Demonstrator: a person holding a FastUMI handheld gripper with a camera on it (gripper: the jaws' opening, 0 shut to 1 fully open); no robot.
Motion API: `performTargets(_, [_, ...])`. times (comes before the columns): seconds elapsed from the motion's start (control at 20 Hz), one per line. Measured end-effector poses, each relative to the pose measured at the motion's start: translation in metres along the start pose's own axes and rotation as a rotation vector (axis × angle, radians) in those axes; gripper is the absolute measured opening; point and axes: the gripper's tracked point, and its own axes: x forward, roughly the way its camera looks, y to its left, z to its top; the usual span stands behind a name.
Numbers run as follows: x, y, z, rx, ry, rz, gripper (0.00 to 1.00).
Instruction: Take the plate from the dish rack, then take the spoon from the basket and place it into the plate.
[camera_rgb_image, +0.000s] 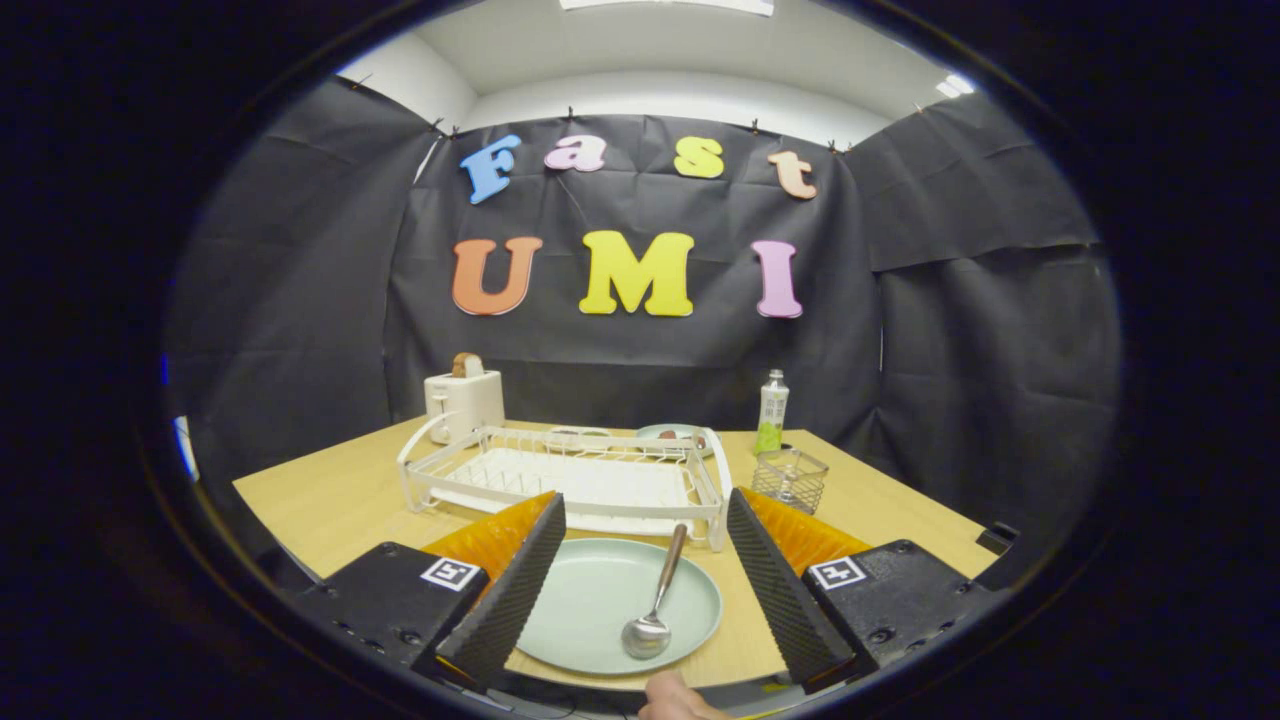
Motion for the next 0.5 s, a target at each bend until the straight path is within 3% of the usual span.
performTargets(0.5, [-0.0085, 0.0084, -0.0071, 0.022, 0.027, 0.030, 1.00])
